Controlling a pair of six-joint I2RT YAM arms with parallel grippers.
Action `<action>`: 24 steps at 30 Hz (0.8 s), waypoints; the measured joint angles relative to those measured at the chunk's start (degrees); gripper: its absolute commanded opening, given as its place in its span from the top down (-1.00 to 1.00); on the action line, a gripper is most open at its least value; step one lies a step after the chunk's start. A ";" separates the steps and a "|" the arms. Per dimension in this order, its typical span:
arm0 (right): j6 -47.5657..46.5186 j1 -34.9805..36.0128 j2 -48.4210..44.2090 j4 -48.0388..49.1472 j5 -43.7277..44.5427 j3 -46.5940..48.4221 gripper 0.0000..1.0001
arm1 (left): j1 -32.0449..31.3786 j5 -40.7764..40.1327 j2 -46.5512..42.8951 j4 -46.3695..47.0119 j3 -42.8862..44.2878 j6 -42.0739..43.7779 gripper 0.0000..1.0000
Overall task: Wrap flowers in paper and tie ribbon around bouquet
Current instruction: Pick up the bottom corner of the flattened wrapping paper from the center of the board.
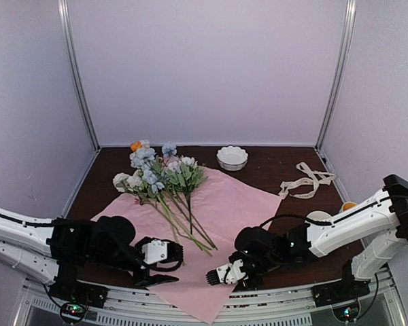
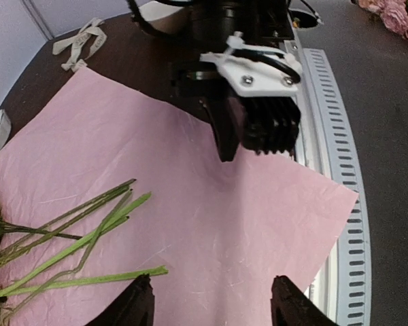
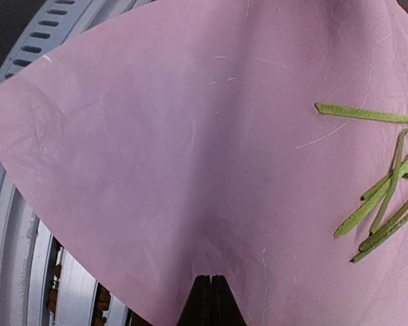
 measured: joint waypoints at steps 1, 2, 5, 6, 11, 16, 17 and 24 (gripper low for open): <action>0.85 -0.33 0.15 0.20 -0.79 0.00 1.00 | -1.20 0.72 1.79 0.04 0.68 0.66 -0.37; 1.55 -0.70 0.39 0.46 -1.38 0.00 1.00 | -1.53 1.07 3.45 0.09 1.27 1.16 -0.39; 3.21 -1.86 1.31 0.70 -2.67 0.09 1.00 | -1.55 3.04 10.49 -1.68 4.79 2.71 -0.39; 3.61 -2.03 1.55 0.59 -2.80 0.15 1.00 | -1.53 3.78 12.76 -2.38 6.16 3.34 -0.39; 3.89 -1.55 0.63 -0.59 -0.22 0.26 0.54 | -2.10 3.87 15.65 -6.14 8.33 6.45 -0.41; -0.02 3.58 -4.48 -0.94 4.33 -1.75 0.33 | -2.21 0.46 11.89 -6.97 7.76 7.23 -0.45; -0.76 4.79 -4.87 -0.94 5.35 -2.03 0.31 | -2.21 -0.22 11.28 -6.97 7.54 7.23 -0.46; -6.10 8.04 -2.43 -0.96 13.49 -3.74 0.30 | -2.21 -3.21 10.54 -7.08 6.43 7.04 -0.48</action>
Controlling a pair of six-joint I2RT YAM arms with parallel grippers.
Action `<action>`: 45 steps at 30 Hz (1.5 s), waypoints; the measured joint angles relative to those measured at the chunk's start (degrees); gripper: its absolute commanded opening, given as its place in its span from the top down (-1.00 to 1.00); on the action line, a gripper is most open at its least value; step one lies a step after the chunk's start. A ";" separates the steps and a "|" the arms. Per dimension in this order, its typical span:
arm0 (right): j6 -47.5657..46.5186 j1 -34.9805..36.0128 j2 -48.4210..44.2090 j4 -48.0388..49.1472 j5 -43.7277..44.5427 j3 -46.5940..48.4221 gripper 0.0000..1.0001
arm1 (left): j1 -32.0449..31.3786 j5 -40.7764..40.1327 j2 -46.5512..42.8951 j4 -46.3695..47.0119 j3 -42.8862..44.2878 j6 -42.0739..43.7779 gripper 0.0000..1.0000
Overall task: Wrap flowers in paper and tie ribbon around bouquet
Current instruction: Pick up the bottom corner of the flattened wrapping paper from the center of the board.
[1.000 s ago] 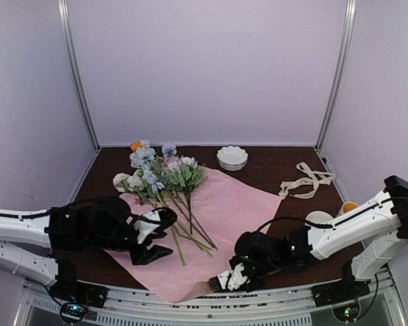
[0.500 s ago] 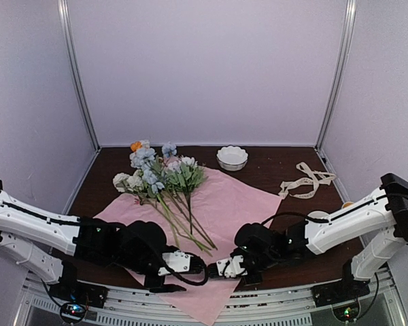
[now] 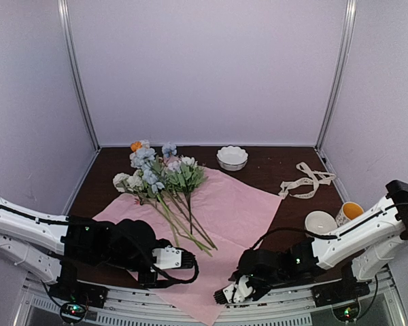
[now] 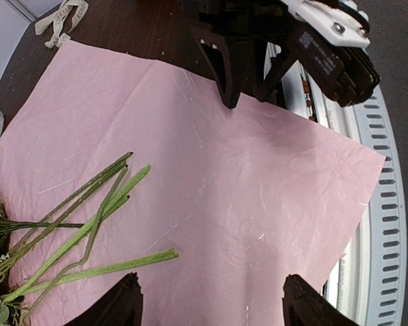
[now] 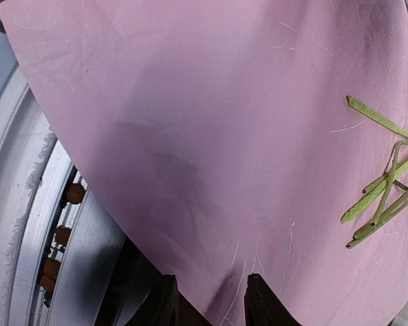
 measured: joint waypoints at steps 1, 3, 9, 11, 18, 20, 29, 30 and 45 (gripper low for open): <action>-0.57 0.17 0.90 0.15 0.74 0.00 0.29 | 0.00 -0.15 0.00 -0.02 -0.02 0.00 -0.48; -1.92 0.39 1.14 0.74 1.51 0.13 0.29 | 0.00 -0.44 0.00 -0.02 -0.02 0.00 -0.48; -4.37 0.94 1.29 0.66 2.82 0.20 0.25 | 0.00 -0.85 0.00 -0.02 -0.09 -0.02 -0.49; -5.01 1.42 1.07 0.11 3.02 0.26 0.23 | 0.00 -0.87 -0.04 -0.02 -0.11 -0.02 -0.50; -6.40 3.26 -3.32 -1.51 4.24 -2.01 0.23 | 0.00 -0.90 -0.85 0.04 -0.52 -0.02 -0.52; -6.91 3.69 -3.21 -0.68 5.25 -2.58 0.23 | 0.00 -0.92 -0.85 0.04 -0.55 0.00 -0.52; -10.86 4.87 1.53 5.90 10.10 -2.21 0.35 | 0.00 -1.42 -1.27 0.00 -0.63 -0.02 -0.53; -10.93 4.94 1.92 6.58 10.40 -2.21 0.43 | 0.00 -1.51 -1.42 0.00 -0.66 0.00 -0.53; -2.36 -1.42 2.69 5.55 3.15 -0.90 1.00 | 0.00 -2.12 -1.29 -2.47 -0.66 0.09 -0.44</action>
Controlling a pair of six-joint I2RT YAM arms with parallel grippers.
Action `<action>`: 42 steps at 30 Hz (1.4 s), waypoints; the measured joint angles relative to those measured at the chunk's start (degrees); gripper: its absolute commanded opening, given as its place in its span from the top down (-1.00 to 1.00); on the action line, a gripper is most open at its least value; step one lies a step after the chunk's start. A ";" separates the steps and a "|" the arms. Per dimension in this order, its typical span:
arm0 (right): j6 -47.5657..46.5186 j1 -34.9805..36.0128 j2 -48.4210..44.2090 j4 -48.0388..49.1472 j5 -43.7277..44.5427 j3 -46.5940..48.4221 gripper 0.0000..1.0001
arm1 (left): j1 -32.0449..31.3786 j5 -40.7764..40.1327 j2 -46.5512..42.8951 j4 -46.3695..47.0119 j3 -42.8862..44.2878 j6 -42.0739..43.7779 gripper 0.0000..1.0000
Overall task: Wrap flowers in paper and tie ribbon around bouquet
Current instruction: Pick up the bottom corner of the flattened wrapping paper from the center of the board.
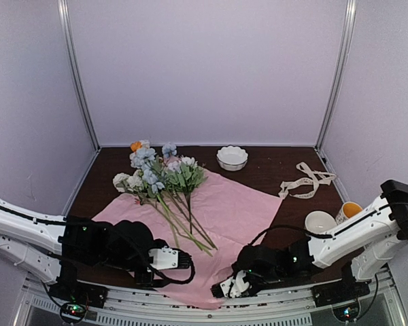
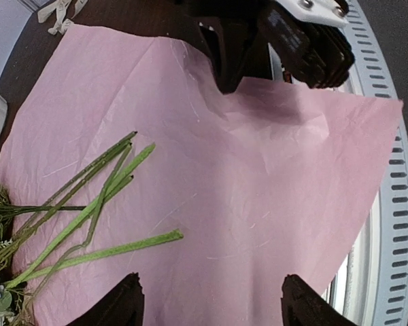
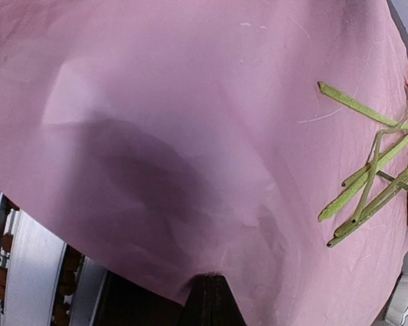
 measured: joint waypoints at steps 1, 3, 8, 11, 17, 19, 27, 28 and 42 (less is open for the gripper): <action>1.11 -0.98 -0.02 -0.31 -1.18 0.57 1.00 | 0.00 0.04 -0.02 -0.48 0.02 0.11 -0.43; 3.08 -2.86 -0.02 -1.22 -3.74 2.05 1.00 | 0.00 1.05 -0.15 -1.11 0.11 0.17 -0.41; 7.26 -6.78 -0.04 -1.51 -10.23 4.00 1.00 | 0.00 6.60 0.59 -4.57 2.38 0.81 -0.41; 9.14 -8.66 -0.04 -3.13 -13.55 4.48 1.00 | 0.00 9.22 4.35 -7.17 5.33 1.75 -0.43; 9.22 -7.32 -2.91 -5.57 -12.13 4.31 0.26 | -0.66 10.36 8.57 -11.41 7.21 3.80 -0.51; 6.64 -4.15 -5.05 -5.07 -10.32 2.27 0.21 | -0.70 10.25 8.17 -11.52 7.21 4.31 -0.52; -1.18 1.42 -3.63 -6.69 0.50 0.02 0.00 | -0.74 9.40 7.41 -11.34 6.86 4.46 -0.54; -1.95 1.51 -3.63 -6.60 1.57 -0.04 -0.02 | -0.74 9.20 7.41 -11.32 6.73 4.46 -0.54; -7.30 6.73 -0.55 1.31 3.96 -0.09 0.02 | -0.74 6.51 5.55 -10.38 4.07 4.39 -0.56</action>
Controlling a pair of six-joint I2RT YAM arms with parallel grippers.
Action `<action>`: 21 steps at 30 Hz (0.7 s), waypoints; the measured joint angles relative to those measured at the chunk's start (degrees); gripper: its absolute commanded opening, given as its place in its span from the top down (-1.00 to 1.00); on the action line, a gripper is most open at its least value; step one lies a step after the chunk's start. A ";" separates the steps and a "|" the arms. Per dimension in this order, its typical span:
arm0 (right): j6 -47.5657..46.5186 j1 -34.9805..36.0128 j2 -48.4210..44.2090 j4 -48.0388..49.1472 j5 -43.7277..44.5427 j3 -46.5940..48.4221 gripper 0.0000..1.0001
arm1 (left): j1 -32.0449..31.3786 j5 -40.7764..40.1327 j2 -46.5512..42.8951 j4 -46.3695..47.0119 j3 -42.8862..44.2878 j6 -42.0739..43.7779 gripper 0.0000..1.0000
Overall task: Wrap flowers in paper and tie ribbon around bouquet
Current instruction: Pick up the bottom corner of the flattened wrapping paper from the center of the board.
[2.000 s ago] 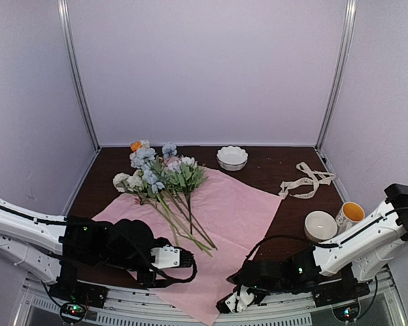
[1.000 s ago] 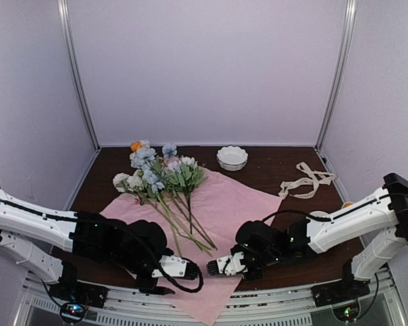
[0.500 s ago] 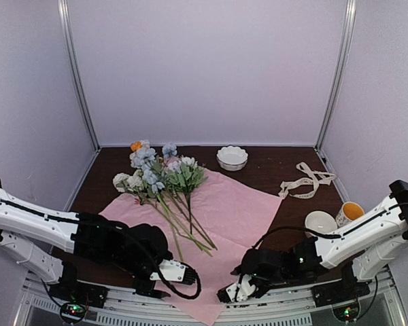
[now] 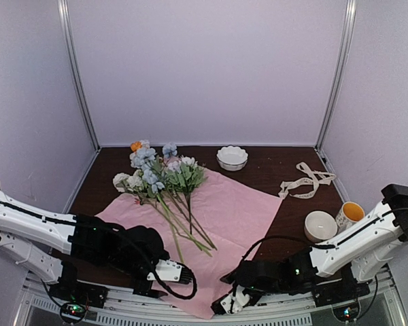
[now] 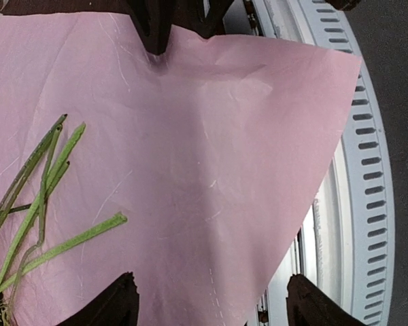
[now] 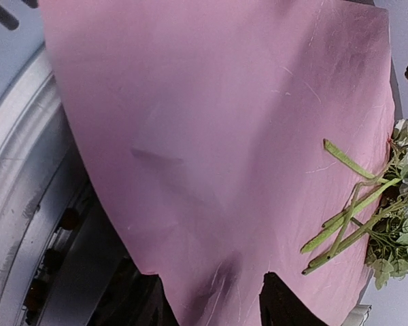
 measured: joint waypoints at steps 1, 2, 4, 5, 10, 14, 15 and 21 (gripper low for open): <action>-0.02 0.00 0.31 0.59 0.04 0.00 0.02 | 0.00 -0.11 -0.02 0.09 0.00 -0.02 -0.56; 0.09 0.00 0.76 1.51 0.11 0.02 0.02 | 0.00 -0.26 -0.04 0.13 0.00 -0.02 -0.56; 0.24 0.00 1.55 3.04 0.26 0.07 0.03 | 0.00 -0.44 -0.09 0.13 -0.02 -0.02 -0.56; 0.33 0.00 1.97 3.98 0.26 0.09 0.04 | 0.00 -0.55 -0.09 0.13 -0.02 -0.02 -0.56; 1.97 -0.44 2.84 5.53 -0.52 0.28 0.06 | 0.00 -0.83 -0.72 0.20 -0.13 -0.02 -0.49; 4.17 -2.01 3.37 6.97 -2.56 0.31 0.06 | 0.00 0.35 -1.36 1.73 -0.13 0.09 -0.36; 4.70 -2.40 3.48 7.28 -3.08 0.31 0.06 | 0.02 1.07 -1.49 2.38 -0.13 0.13 -0.35; 6.88 -4.35 4.44 9.55 -5.95 0.31 0.06 | -0.37 6.34 -1.38 4.94 -0.09 1.95 -0.48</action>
